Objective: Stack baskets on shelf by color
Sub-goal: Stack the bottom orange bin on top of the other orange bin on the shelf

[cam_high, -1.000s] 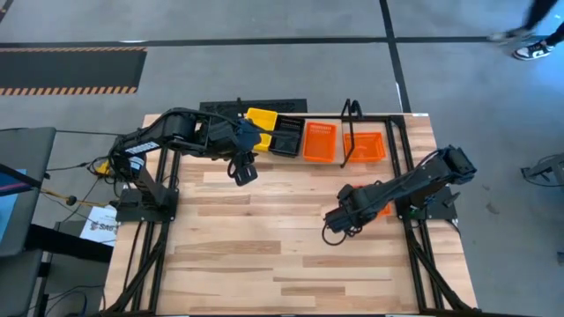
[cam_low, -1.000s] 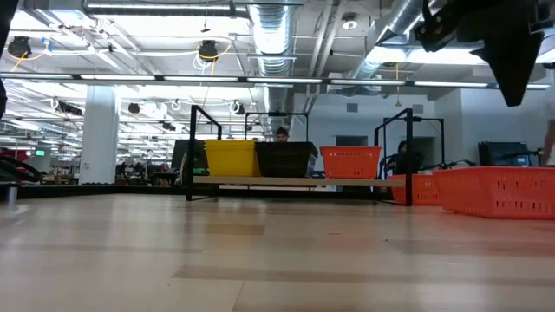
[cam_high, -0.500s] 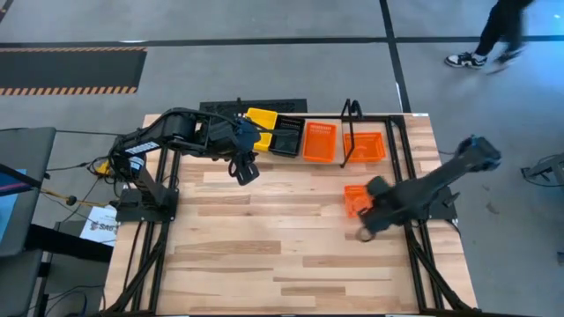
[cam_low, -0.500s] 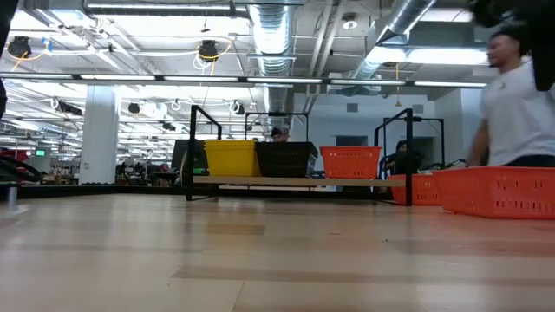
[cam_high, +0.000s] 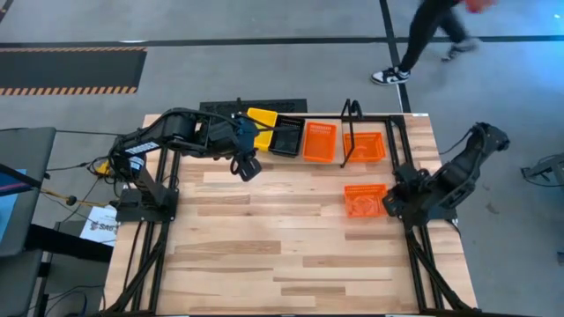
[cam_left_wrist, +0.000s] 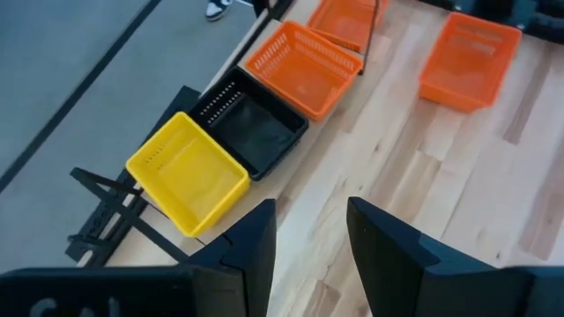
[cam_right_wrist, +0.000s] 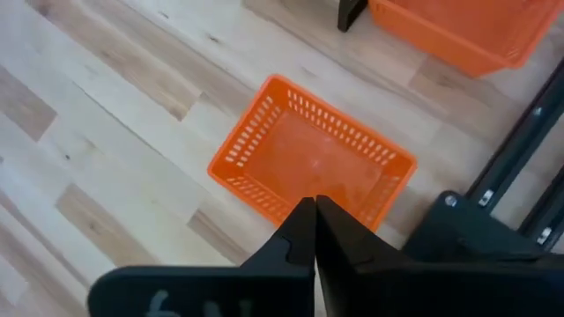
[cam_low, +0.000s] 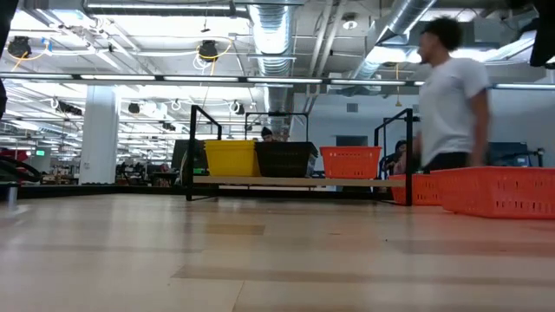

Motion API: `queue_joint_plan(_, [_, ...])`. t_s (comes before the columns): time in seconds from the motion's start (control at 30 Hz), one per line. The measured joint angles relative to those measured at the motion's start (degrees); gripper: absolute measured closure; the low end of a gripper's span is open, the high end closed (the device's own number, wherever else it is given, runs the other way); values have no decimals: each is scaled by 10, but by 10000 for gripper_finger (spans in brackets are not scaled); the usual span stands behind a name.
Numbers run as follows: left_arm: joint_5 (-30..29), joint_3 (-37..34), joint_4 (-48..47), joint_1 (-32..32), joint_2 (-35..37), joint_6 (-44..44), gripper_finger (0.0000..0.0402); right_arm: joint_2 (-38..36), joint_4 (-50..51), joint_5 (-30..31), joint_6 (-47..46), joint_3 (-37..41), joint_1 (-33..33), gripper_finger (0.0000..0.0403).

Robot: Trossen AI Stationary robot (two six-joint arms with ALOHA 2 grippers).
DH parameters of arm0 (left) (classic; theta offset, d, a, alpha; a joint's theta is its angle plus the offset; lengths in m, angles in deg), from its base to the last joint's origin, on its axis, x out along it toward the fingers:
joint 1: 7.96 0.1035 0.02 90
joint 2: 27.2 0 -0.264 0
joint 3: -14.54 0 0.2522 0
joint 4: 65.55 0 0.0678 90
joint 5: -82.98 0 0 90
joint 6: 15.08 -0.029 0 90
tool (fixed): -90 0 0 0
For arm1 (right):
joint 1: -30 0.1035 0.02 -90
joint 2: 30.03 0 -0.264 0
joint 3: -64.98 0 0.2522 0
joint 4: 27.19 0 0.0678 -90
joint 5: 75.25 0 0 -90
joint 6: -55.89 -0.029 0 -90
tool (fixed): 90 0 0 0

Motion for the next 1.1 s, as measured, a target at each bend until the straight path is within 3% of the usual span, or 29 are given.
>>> queue_joint_plan(0.23, [-16,0,0,0,0,27,271,-2,-3,0,87,0,-35,377])
queue_joint_plan(0.6, [-16,-30,10,0,-1,55,271,10,-47,-31,94,0,-73,372])
queue_joint_plan(0.93, [-12,-163,14,0,-1,127,271,18,-63,-36,108,0,-71,367])
queue_joint_plan(1.1, [-6,-256,82,1,-1,127,271,30,-63,-36,124,0,-71,367])
